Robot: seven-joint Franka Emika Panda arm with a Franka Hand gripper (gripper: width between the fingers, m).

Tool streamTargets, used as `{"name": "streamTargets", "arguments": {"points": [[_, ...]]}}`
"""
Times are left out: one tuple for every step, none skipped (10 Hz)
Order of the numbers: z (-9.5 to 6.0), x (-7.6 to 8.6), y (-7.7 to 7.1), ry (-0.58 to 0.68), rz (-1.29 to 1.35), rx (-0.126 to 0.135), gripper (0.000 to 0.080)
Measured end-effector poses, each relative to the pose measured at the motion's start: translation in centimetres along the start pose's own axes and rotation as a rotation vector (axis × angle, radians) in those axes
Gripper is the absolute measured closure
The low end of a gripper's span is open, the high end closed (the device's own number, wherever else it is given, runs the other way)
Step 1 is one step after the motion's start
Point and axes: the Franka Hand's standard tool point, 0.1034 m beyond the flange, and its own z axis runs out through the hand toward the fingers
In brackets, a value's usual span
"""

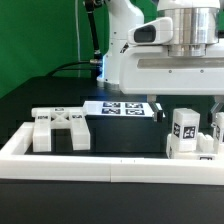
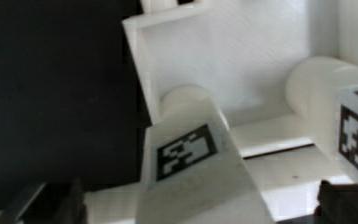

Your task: Assemble chair

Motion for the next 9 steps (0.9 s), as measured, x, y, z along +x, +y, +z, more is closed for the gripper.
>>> {"name": "streamTargets", "arguments": {"points": [[0.06, 0.02, 0.21, -0.001, -0.103, -0.008, 0.015], [0.11, 0.14, 0.44, -0.002, -0.208, -0.015, 0.015], [0.12, 0.15, 0.54, -0.002, -0.263, -0.017, 0.015], [0.15, 0.13, 0.59, -0.003, -0.283, -0.017, 0.015], [0.16, 0.12, 0.6, -0.003, -0.282, -0.017, 0.028], [0.18, 0.11, 0.6, -0.004, -0.282, -0.017, 0.0418], [0.21, 0.09, 0.61, -0.004, -0.28, -0.017, 0.051], [0.24, 0.07, 0.61, -0.004, -0.258, -0.017, 0.051], [0.26, 0.06, 0.62, -0.005, -0.251, -0.017, 0.0509]]}}
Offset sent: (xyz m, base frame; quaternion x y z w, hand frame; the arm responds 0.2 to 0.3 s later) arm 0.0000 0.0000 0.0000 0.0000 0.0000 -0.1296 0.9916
